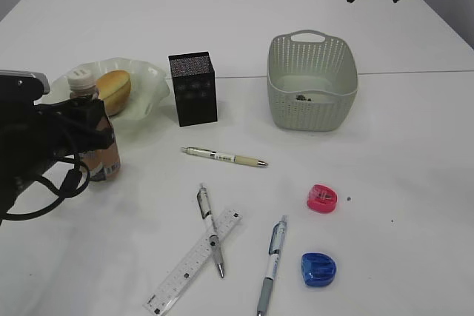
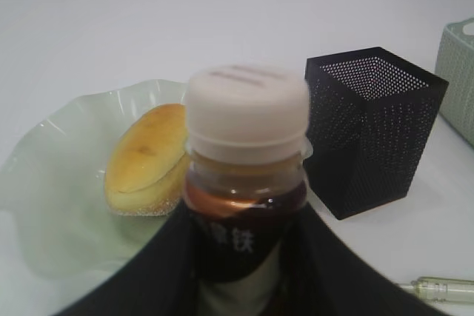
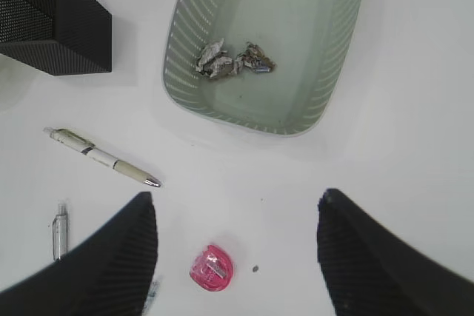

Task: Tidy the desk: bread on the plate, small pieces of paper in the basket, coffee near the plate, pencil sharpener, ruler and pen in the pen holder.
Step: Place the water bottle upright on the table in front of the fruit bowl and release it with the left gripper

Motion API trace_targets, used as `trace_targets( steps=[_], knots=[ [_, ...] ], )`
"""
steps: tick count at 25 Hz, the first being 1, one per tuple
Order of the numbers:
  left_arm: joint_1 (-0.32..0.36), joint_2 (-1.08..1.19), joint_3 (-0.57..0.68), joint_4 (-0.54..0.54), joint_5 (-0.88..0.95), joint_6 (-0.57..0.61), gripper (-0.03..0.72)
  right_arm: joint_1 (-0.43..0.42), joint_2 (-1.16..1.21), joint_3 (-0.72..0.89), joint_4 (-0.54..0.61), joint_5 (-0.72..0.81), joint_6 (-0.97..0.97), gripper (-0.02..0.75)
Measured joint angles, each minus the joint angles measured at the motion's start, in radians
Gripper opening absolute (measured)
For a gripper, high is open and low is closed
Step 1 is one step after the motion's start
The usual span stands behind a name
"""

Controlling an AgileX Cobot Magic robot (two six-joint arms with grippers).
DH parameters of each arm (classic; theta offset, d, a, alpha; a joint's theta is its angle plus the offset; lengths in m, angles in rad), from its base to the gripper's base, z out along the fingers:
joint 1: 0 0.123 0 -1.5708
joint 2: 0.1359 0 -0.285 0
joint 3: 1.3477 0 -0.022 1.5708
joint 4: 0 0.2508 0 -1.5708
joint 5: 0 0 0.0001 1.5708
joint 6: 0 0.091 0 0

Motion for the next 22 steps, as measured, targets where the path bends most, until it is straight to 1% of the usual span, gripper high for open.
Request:
trace_targets(
  steps=[4,8,22],
  knots=[
    [0.002,0.047,-0.042,0.0,0.0,0.0,0.227,0.0,0.0,0.0,-0.007,0.0,-0.001,0.496],
    [0.013,0.085,-0.058,0.0,-0.025,0.0,0.227,0.0,0.0,0.0,-0.012,0.0,-0.001,0.496],
    [0.017,0.095,-0.058,0.0,-0.047,0.0,0.228,0.0,0.0,0.0,-0.016,0.0,-0.001,0.496]
  ],
)
